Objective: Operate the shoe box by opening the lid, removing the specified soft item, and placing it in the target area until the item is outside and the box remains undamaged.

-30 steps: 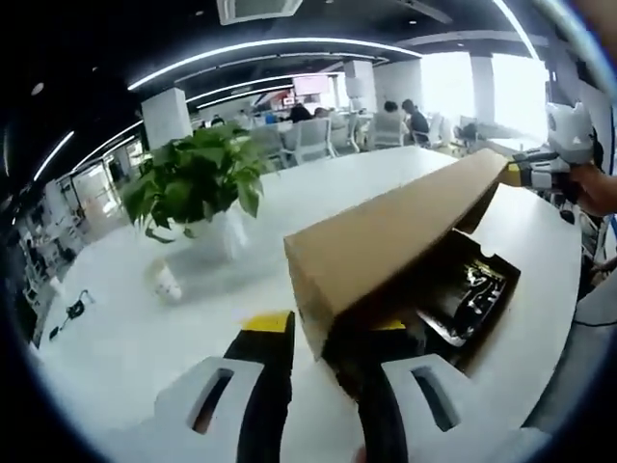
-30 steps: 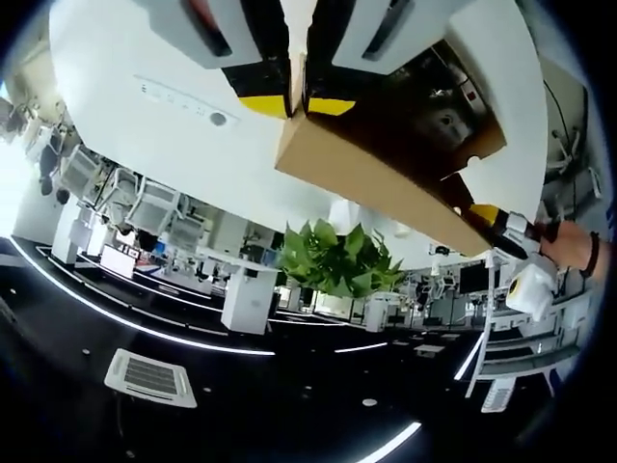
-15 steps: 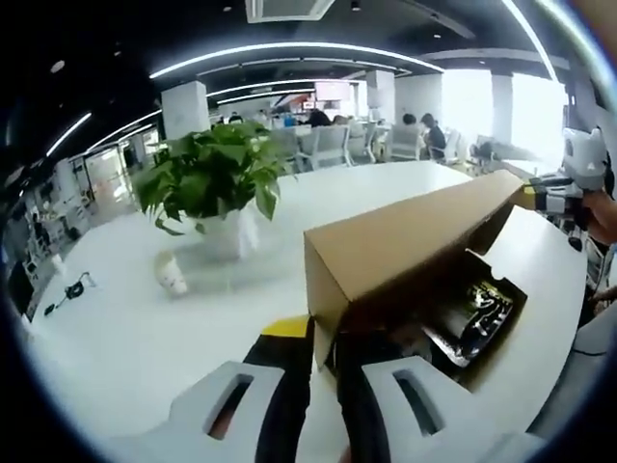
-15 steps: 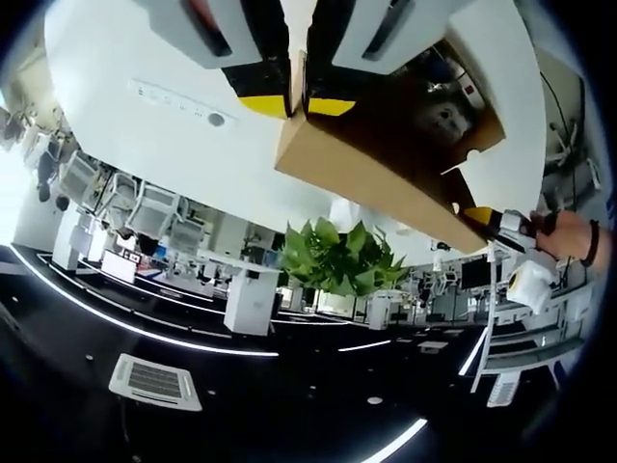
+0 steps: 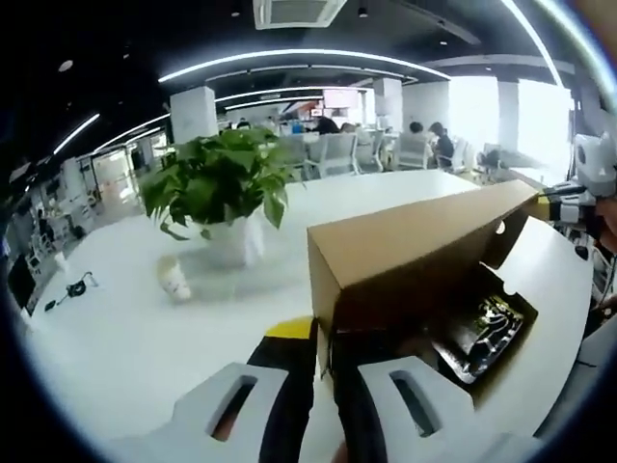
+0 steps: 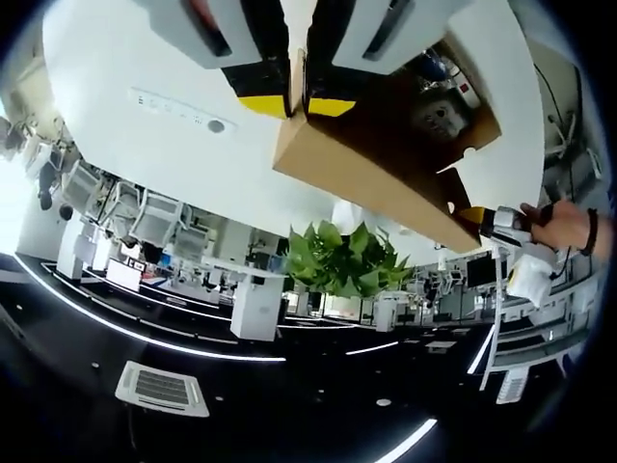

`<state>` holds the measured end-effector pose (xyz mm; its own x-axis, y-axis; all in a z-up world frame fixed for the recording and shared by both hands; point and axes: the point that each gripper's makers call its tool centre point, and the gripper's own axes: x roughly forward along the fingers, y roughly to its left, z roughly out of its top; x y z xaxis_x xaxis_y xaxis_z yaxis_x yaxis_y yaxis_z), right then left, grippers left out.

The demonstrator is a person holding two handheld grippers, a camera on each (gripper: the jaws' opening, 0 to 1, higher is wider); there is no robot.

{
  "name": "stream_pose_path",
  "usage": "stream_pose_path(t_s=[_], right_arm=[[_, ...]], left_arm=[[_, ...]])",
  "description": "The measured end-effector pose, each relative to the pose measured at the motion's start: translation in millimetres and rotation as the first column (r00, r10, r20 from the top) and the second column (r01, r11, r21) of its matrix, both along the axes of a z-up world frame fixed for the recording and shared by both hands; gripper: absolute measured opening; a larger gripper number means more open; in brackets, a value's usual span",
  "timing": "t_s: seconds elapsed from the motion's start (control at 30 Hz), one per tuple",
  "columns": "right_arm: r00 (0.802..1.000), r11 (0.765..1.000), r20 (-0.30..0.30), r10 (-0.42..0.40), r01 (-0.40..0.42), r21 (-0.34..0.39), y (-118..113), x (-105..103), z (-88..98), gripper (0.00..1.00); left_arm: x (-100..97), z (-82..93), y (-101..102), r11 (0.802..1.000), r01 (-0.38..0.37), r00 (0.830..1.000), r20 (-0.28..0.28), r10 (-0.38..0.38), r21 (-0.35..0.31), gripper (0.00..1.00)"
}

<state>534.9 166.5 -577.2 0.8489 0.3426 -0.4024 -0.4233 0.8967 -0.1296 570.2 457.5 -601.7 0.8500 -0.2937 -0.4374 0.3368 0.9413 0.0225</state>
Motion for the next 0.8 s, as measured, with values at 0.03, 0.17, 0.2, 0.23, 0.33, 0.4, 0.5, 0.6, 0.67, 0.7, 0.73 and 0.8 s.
stream_pose_path(t_s=[0.03, 0.17, 0.2, 0.23, 0.33, 0.4, 0.5, 0.6, 0.67, 0.7, 0.73, 0.8], right_arm=[[1.000, 1.000, 0.000, 0.000, 0.000, 0.001, 0.0, -0.4, 0.0, 0.00], [1.000, 1.000, -0.006, -0.002, 0.002, 0.003, 0.1, -4.4, 0.0, 0.00], [1.000, 1.000, -0.007, -0.004, 0.004, 0.003, 0.1, -5.3, -0.2, 0.00], [1.000, 1.000, -0.008, -0.007, 0.007, 0.005, 0.1, -5.8, -0.7, 0.00], [1.000, 1.000, -0.006, -0.009, 0.009, 0.014, -0.1, -5.8, -1.8, 0.00], [1.000, 1.000, -0.007, -0.006, 0.007, 0.012, -0.3, -4.0, -1.4, 0.00], [1.000, 1.000, -0.010, -0.003, 0.003, 0.008, -1.3, 0.6, -0.7, 0.00], [1.000, 1.000, -0.014, 0.006, -0.006, 0.005, -1.9, 4.0, 0.1, 0.00], [1.000, 1.000, -0.015, 0.009, -0.008, 0.007, -2.3, 6.0, 0.7, 0.00], [1.000, 1.000, -0.015, 0.009, -0.009, 0.008, -2.3, 6.6, 0.7, 0.00], [1.000, 1.000, -0.014, 0.011, -0.011, 0.006, -2.2, 7.2, 0.6, 0.00], [1.000, 1.000, -0.013, 0.011, -0.011, 0.006, -2.3, 9.0, 1.0, 0.00]], left_arm=[[0.7, -0.1, -0.3, 1.000, 0.002, 1.000, -0.003, -0.002, -0.005, 0.05], [1.3, -0.3, -2.1, 1.000, 0.010, 1.000, -0.016, -0.010, -0.018, 0.05], [1.3, -0.2, -2.8, 1.000, 0.013, 1.000, -0.019, -0.013, -0.018, 0.05], [1.4, -0.4, -3.2, 1.000, 0.016, 1.000, -0.021, -0.016, -0.017, 0.05], [4.6, -0.8, -2.9, 1.000, 0.020, 0.999, -0.028, -0.021, -0.019, 0.05], [5.9, -1.2, -2.9, 1.000, 0.023, 0.999, -0.032, -0.023, -0.022, 0.05], [5.7, -1.1, -4.0, 0.999, 0.034, 0.999, -0.036, -0.034, -0.013, 0.05], [6.6, -0.9, -4.9, 0.999, 0.040, 0.998, -0.039, -0.040, -0.006, 0.05], [8.2, -0.9, -4.9, 0.999, 0.042, 0.998, -0.040, -0.042, -0.003, 0.05], [8.8, -0.9, -4.9, 0.999, 0.042, 0.998, -0.040, -0.042, -0.002, 0.05], [9.0, -0.7, -5.0, 0.999, 0.043, 0.998, -0.041, -0.043, -0.001, 0.05], [10.0, -0.4, -5.2, 0.999, 0.046, 0.998, -0.043, -0.045, 0.005, 0.05]])
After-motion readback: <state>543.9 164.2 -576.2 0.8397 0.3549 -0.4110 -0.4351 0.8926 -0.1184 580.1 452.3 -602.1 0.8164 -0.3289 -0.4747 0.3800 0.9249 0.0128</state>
